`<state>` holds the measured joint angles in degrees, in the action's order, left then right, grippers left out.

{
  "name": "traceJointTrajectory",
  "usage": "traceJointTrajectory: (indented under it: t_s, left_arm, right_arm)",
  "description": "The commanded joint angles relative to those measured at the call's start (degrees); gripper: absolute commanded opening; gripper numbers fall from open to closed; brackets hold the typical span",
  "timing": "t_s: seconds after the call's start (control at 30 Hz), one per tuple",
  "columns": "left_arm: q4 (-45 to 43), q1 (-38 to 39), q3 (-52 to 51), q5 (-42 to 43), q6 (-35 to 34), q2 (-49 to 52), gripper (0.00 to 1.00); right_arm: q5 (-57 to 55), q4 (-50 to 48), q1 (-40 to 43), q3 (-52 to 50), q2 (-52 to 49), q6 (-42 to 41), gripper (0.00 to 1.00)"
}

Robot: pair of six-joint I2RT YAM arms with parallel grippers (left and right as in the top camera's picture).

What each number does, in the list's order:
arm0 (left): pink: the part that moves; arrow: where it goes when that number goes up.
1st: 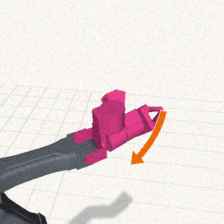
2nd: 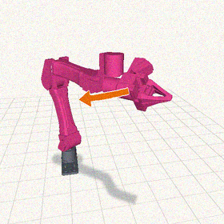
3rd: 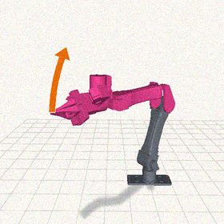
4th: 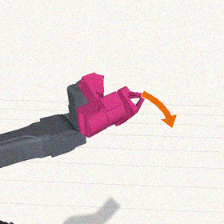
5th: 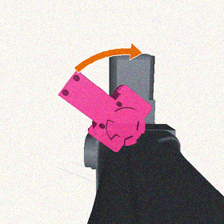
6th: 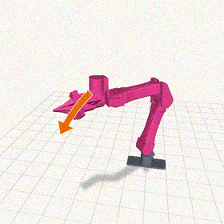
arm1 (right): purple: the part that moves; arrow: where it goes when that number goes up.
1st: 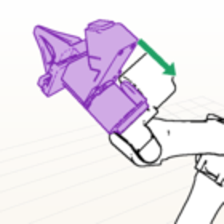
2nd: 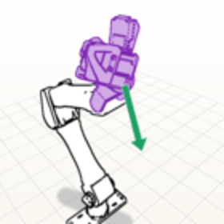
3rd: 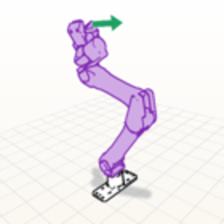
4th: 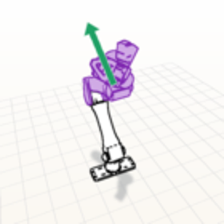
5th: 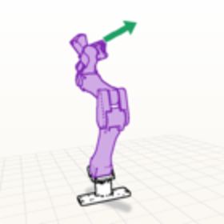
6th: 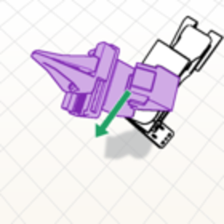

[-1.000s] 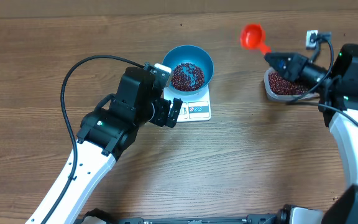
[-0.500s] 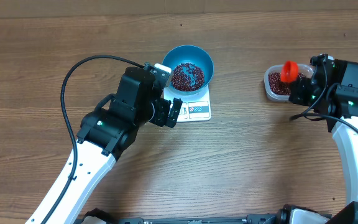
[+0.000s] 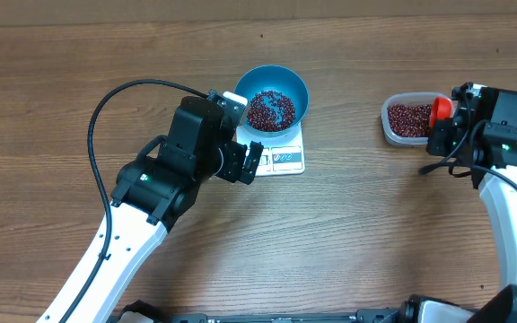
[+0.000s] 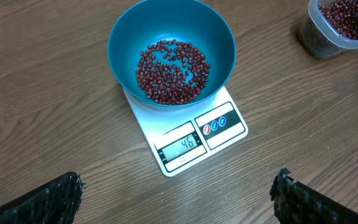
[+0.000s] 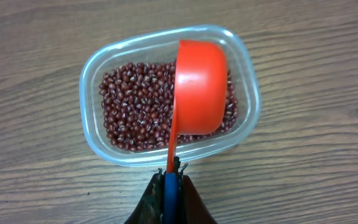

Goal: Scoop item into bowl and weigh 150g on scale
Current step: 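Move the empty scoop with the right gripper back to the bean tub, then lower the red scoop into the bean tub with the right gripper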

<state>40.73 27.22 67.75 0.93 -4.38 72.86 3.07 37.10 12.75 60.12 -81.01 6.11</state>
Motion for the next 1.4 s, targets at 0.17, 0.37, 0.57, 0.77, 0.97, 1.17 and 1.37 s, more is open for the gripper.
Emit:
traceJointTrajectory:
  t_s: [0.17, 0.37, 0.57, 0.77, 0.97, 1.17, 1.37]
  left_arm:
    - [-0.2, -0.3, 0.3, 0.6, -0.8, -0.5, 1.00]
    - [-0.2, -0.3, 0.3, 0.6, -0.8, -0.5, 0.99]
    - [-0.2, -0.3, 0.3, 0.6, -0.8, -0.5, 1.00]
    - [-0.2, -0.3, 0.3, 0.6, -0.8, -0.5, 1.00]
    - [-0.2, -0.3, 0.3, 0.6, -0.8, -0.5, 1.00]
    - [-0.2, -0.3, 0.3, 0.6, -0.8, -0.5, 1.00]
    - [-0.2, -0.3, 0.3, 0.6, -0.8, -0.5, 1.00]
  right_arm:
    - [1.1, 0.3, 0.1, -0.1, -3.9, 0.4, 0.04]
    - [1.1, 0.3, 0.1, -0.1, -4.2, 0.4, 0.08]
    - [1.1, -0.8, 0.1, -0.1, -4.2, 0.4, 0.09]
    - [1.1, -2.8, 0.1, -0.1, -4.2, 0.4, 0.15]
    - [1.1, -3.8, 0.1, -0.1, -4.2, 0.4, 0.15]
    - [1.1, -5.4, 0.1, -0.1, -4.2, 0.1, 0.15]
    - [1.1, -6.5, 0.1, -0.1, -4.2, -0.1, 0.15]
